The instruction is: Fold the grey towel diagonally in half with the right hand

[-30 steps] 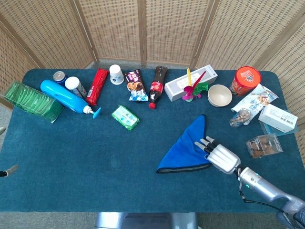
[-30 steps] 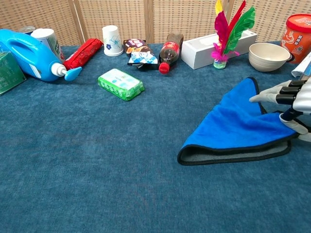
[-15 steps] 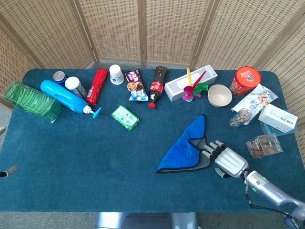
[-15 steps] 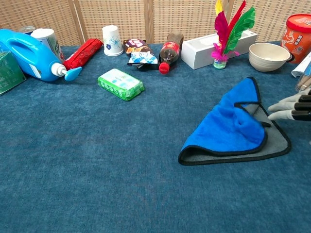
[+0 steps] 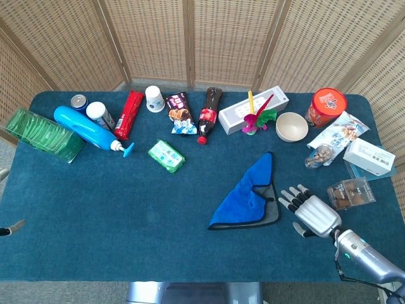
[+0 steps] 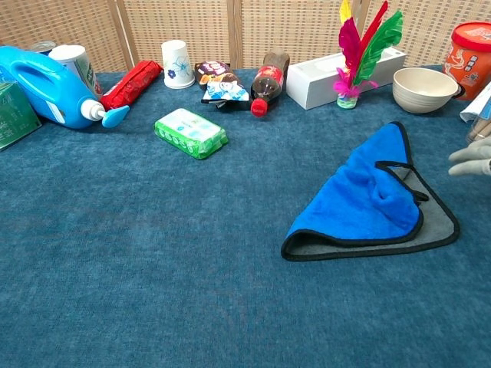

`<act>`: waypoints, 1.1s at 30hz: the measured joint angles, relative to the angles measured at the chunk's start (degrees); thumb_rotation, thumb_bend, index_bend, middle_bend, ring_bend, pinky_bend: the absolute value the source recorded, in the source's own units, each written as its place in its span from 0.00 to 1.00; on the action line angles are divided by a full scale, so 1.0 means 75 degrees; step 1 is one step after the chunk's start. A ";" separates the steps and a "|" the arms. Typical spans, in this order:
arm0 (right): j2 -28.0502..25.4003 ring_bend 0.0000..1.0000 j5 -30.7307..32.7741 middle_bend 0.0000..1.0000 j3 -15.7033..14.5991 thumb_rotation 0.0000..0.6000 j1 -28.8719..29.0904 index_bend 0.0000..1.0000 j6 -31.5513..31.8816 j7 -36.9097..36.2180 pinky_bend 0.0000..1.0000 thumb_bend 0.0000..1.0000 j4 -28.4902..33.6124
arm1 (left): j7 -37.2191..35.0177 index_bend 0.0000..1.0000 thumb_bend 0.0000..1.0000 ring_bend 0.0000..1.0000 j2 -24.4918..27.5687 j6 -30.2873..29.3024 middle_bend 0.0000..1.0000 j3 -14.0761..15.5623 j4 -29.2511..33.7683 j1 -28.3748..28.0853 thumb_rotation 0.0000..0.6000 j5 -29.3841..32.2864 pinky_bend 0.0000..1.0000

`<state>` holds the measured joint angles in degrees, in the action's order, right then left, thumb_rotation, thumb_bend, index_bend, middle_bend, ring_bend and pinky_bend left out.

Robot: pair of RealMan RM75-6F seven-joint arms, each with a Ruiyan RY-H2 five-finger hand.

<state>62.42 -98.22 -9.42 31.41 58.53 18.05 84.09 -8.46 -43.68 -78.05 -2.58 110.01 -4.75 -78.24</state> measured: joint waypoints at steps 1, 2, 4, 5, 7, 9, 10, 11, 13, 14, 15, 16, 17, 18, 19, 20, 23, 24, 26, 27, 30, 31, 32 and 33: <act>-0.0016 0.00 0.0034 0.00 0.0039 0.36 -0.0017 0.04 0.0039 0.0003 0.17 0.53 0.0005 | 0.0000 0.00 0.19 0.00 -0.0001 -0.0004 0.00 0.0000 0.0001 0.0000 1.00 -0.0004 0.00; -0.0025 0.00 0.0090 0.00 0.0100 0.37 -0.0044 0.04 0.0109 -0.0026 0.17 0.53 0.0002 | 0.0005 0.00 0.19 0.00 -0.0003 -0.0005 0.00 0.0000 -0.0001 -0.0001 1.00 -0.0004 0.00; -0.0023 0.00 0.0155 0.00 0.0185 0.36 -0.0081 0.04 0.0208 -0.0135 0.17 0.52 -0.0020 | 0.0013 0.00 0.19 0.00 -0.0007 0.0005 0.00 0.0002 0.0000 -0.0007 1.00 -0.0006 0.00; -0.0008 0.00 0.0194 0.00 0.0244 0.36 -0.0106 0.04 0.0285 -0.0238 0.17 0.52 -0.0047 | 0.0011 0.00 0.19 0.00 -0.0007 0.0014 0.00 0.0004 0.0001 -0.0012 1.00 -0.0012 0.00; 0.0031 0.00 0.0237 0.00 0.0327 0.37 -0.0142 0.04 0.0403 -0.0425 0.17 0.52 -0.0106 | 0.0008 0.00 0.19 0.00 -0.0007 0.0020 0.00 0.0005 0.0000 -0.0020 1.00 -0.0026 0.00; 0.0093 0.00 0.0296 0.00 0.0424 0.36 -0.0184 0.04 0.0535 -0.0688 0.17 0.52 -0.0175 | -0.0016 0.00 0.19 0.00 -0.0005 0.0025 0.00 0.0005 -0.0002 -0.0026 1.00 -0.0040 0.00; 0.0125 0.00 0.0327 0.00 0.0470 0.36 -0.0204 0.04 0.0596 -0.0818 0.17 0.51 -0.0206 | -0.0032 0.00 0.19 0.00 -0.0003 0.0028 0.00 0.0006 -0.0004 -0.0029 1.00 -0.0046 0.00; 0.0174 0.00 0.0374 0.00 0.0537 0.37 -0.0235 0.04 0.0686 -0.0996 0.17 0.49 -0.0259 | -0.0050 0.00 0.19 0.00 0.0002 0.0032 0.00 0.0007 -0.0008 -0.0030 1.00 -0.0054 0.00; 0.0254 0.00 0.0472 0.00 0.0648 0.45 -0.0297 0.04 0.0838 -0.1254 0.17 0.42 -0.0330 | -0.0100 0.00 0.19 0.00 0.0016 0.0044 0.00 0.0013 -0.0024 -0.0032 1.00 -0.0072 0.00; 0.0302 0.00 0.0538 0.00 0.0716 0.51 -0.0344 0.04 0.0936 -0.1413 0.17 0.37 -0.0365 | -0.0123 0.00 0.19 0.00 0.0022 0.0049 0.00 0.0015 -0.0033 -0.0033 1.00 -0.0078 0.00; 0.0336 0.00 0.0585 0.00 0.0765 0.59 -0.0383 0.04 0.1019 -0.1527 0.17 0.32 -0.0381 | -0.0156 0.00 0.19 0.00 0.0029 0.0058 0.00 0.0016 -0.0046 -0.0037 1.00 -0.0084 0.00; 0.0369 0.00 0.0626 0.00 0.0810 0.63 -0.0426 0.04 0.1108 -0.1628 0.17 0.28 -0.0396 | -0.0179 0.00 0.19 0.00 0.0035 0.0067 0.00 0.0017 -0.0054 -0.0040 1.00 -0.0091 0.00; 0.0410 0.00 0.0670 0.00 0.0865 0.70 -0.0486 0.04 0.1225 -0.1730 0.17 0.20 -0.0414 | -0.0202 0.00 0.19 0.00 0.0041 0.0075 0.00 0.0019 -0.0060 -0.0044 1.00 -0.0101 0.00; 0.0437 0.00 0.0703 0.00 0.0901 0.76 -0.0532 0.03 0.1308 -0.1792 0.17 0.12 -0.0422 | -0.0238 0.00 0.19 0.00 0.0049 0.0083 0.00 0.0021 -0.0067 -0.0048 1.00 -0.0119 0.00; 0.0462 0.00 0.0740 0.00 0.0934 0.79 -0.0587 0.03 0.1390 -0.1852 0.17 0.07 -0.0423 | -0.0266 0.00 0.19 0.00 0.0055 0.0088 0.00 0.0024 -0.0075 -0.0051 1.00 -0.0137 0.00; 0.0484 0.00 0.0811 0.00 0.0974 0.82 -0.0666 0.01 0.1492 -0.1922 0.17 0.02 -0.0412 | -0.0296 0.00 0.19 0.00 0.0061 0.0096 0.00 0.0028 -0.0085 -0.0054 1.00 -0.0158 0.00; 0.0499 0.00 0.1038 0.00 0.1052 0.90 -0.0843 0.00 0.1614 -0.1971 0.16 0.00 -0.0304 | -0.0375 0.00 0.19 0.00 0.0079 0.0139 0.00 0.0042 -0.0119 -0.0071 1.00 -0.0199 0.00; 0.0495 0.00 0.1111 0.00 0.1073 0.95 -0.0896 0.00 0.1648 -0.1994 0.16 0.00 -0.0241 | -0.0398 0.00 0.19 0.00 0.0085 0.0160 0.00 0.0047 -0.0138 -0.0080 1.00 -0.0208 0.00; 0.0473 0.00 0.1246 0.00 0.1111 0.99 -0.1037 0.00 0.1753 -0.2105 0.16 0.00 -0.0098 | -0.0424 0.00 0.19 0.00 0.0090 0.0190 0.00 0.0053 -0.0156 -0.0092 1.00 -0.0215 0.00; 0.0458 0.00 0.1291 0.00 0.1125 1.00 -0.1100 0.00 0.1804 -0.2137 0.16 0.00 -0.0048 | -0.0445 0.00 0.19 0.00 0.0093 0.0211 0.00 0.0057 -0.0167 -0.0100 1.00 -0.0218 0.00; 0.0416 0.00 0.1417 0.00 0.1172 1.00 -0.1278 0.00 0.1981 -0.2178 0.14 0.00 0.0102 | -0.0465 0.00 0.19 0.00 0.0099 0.0253 0.00 0.0067 -0.0196 -0.0121 1.00 -0.0228 0.00; 0.0403 0.00 0.1452 0.00 0.1188 1.00 -0.1335 0.00 0.2045 -0.2208 0.14 0.00 0.0147 | -0.0467 0.00 0.19 0.00 0.0099 0.0262 0.00 0.0070 -0.0199 -0.0125 1.00 -0.0229 0.00; 0.0383 0.00 0.1506 0.00 0.1210 1.00 -0.1417 0.00 0.2136 -0.2245 0.13 0.00 0.0209 | -0.0469 0.00 0.19 0.00 0.0100 0.0272 0.00 0.0072 -0.0201 -0.0131 1.00 -0.0233 0.00; 0.0368 0.00 0.1551 0.00 0.1230 1.00 -0.1479 0.00 0.2205 -0.2270 0.13 0.00 0.0258 | -0.0473 0.00 0.19 0.00 0.0101 0.0283 0.00 0.0076 -0.0205 -0.0137 1.00 -0.0242 0.00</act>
<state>65.19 -86.59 -0.20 20.32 75.07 1.02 86.02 -12.01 -42.93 -75.93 -2.01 108.47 -5.78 -80.05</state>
